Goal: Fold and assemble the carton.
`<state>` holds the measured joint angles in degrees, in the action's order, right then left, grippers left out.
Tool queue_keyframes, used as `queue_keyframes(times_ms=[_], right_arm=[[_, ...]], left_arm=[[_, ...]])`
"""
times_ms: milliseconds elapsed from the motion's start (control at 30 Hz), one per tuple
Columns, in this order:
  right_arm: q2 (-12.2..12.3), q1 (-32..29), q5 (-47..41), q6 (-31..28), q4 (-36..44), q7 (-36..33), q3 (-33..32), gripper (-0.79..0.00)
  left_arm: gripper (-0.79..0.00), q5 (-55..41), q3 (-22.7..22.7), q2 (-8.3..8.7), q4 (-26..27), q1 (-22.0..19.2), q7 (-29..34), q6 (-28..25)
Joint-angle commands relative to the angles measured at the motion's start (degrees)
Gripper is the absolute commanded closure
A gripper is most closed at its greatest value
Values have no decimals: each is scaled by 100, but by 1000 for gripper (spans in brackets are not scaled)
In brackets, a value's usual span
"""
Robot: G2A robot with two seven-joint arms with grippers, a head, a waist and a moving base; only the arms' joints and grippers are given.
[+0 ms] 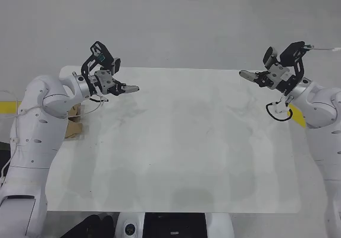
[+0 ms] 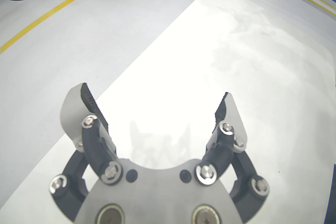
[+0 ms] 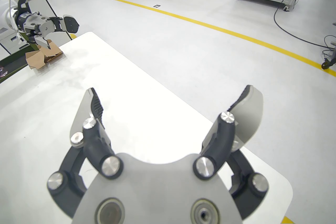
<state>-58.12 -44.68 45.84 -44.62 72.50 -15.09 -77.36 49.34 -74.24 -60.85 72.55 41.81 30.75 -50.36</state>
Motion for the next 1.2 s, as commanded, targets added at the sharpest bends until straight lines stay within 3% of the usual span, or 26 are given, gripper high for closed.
queue_keyframes(times_ms=[0,567,633,767,933,1167], right_arm=[[0,0,0,0,0,0,0,-785],[0,0,0,0,0,0,0,-785],[0,0,0,0,0,0,0,-785],[0,0,0,0,0,0,0,-785],[0,0,0,0,0,0,0,-785],[0,0,0,0,0,0,0,-785]], left_arm=[[-785,0,0,0,0,0,0,0],[-784,0,0,0,0,0,0,0],[-785,-393,-47,-9,-82,79,-63,256],[-785,-2039,-203,3,-402,-117,817,951],[-785,-3423,-582,88,-772,-382,1800,1689],[-785,-4103,-1291,298,-1271,-581,2452,2188]])
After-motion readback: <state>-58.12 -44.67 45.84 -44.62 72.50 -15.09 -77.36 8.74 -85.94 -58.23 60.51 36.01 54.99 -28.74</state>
